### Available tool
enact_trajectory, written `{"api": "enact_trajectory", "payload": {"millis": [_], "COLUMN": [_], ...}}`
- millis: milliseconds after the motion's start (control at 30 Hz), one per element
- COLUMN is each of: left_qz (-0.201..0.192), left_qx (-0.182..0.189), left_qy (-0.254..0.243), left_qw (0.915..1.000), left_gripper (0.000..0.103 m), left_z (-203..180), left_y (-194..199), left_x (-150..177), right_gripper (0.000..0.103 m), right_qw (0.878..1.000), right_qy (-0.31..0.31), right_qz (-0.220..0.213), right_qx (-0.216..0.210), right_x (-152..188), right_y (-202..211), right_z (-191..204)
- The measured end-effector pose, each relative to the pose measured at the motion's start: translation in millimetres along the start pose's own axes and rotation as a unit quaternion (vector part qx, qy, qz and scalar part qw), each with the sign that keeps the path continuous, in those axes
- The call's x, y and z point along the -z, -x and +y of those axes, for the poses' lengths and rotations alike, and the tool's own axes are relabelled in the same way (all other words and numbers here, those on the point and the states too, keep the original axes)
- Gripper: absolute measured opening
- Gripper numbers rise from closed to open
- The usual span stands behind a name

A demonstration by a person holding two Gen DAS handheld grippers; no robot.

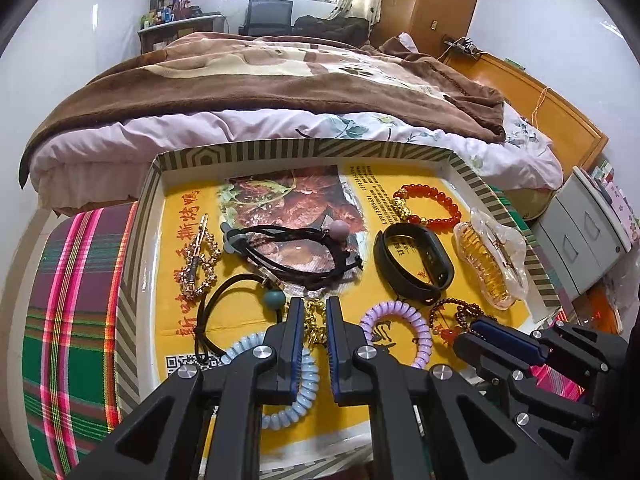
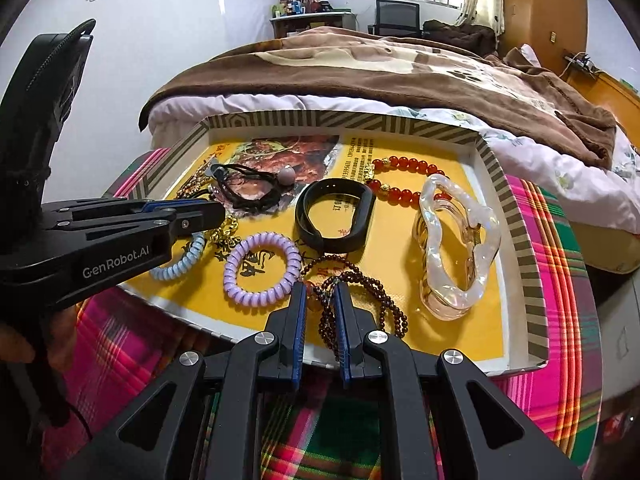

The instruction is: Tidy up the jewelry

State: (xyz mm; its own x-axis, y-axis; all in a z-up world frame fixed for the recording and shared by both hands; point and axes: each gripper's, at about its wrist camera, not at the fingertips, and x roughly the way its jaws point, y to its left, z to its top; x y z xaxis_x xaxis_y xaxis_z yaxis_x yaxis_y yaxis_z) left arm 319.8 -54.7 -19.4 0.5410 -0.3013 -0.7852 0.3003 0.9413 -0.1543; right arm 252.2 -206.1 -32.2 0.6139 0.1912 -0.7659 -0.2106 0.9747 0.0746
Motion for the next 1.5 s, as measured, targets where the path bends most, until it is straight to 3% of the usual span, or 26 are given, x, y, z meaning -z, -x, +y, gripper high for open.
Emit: {"api": "enact_trajectory", "payload": {"millis": [133, 300, 433, 500, 600, 900, 1333, 1500], "left_qz": [0.000, -0.004, -0.010, -0.016, -0.030, -0.054, -0.061, -0.059], "left_qx": [-0.002, -0.004, -0.013, -0.014, -0.024, -0.063, -0.077, -0.089], "left_qy": [0.000, 0.002, 0.004, 0.005, 0.002, 0.004, 0.039, 0.045], "left_qw": [1.0000, 1.0000, 0.9999, 0.9998, 0.9992, 0.9966, 0.9944, 0.9933], "left_gripper": [0.013, 0.047, 0.048, 0.055, 0.064, 0.067, 0.068, 0.076], "left_z": [-1.2, -2.6, -6.2, -8.5, -14.3, -28.1, -39.5, -41.8], "left_y": [1.9, 8.0, 19.4, 28.0, 43.7, 87.8, 121.9, 129.4], "left_x": [0.2, 2.4, 5.1, 7.2, 11.6, 44.2, 99.7, 110.5], "right_gripper": [0.014, 0.018, 0.025, 0.036, 0.037, 0.038, 0.045, 0.046], "right_qw": [1.000, 1.000, 1.000, 0.999, 0.999, 0.997, 0.996, 0.996], "right_qy": [-0.004, -0.009, -0.013, -0.015, -0.022, -0.055, -0.055, -0.054], "right_qz": [-0.001, -0.006, -0.020, -0.026, -0.036, -0.060, -0.067, -0.067], "right_qx": [-0.001, -0.007, -0.014, -0.018, -0.020, -0.015, 0.017, 0.026], "right_x": [-0.2, 0.8, 3.7, 6.0, 9.7, 28.7, 58.1, 65.6], "right_y": [0.6, 4.6, 15.1, 22.3, 34.1, 73.0, 99.2, 105.1], "right_z": [-0.8, -0.8, -0.5, -0.8, -1.5, -4.6, 0.2, 3.9]}}
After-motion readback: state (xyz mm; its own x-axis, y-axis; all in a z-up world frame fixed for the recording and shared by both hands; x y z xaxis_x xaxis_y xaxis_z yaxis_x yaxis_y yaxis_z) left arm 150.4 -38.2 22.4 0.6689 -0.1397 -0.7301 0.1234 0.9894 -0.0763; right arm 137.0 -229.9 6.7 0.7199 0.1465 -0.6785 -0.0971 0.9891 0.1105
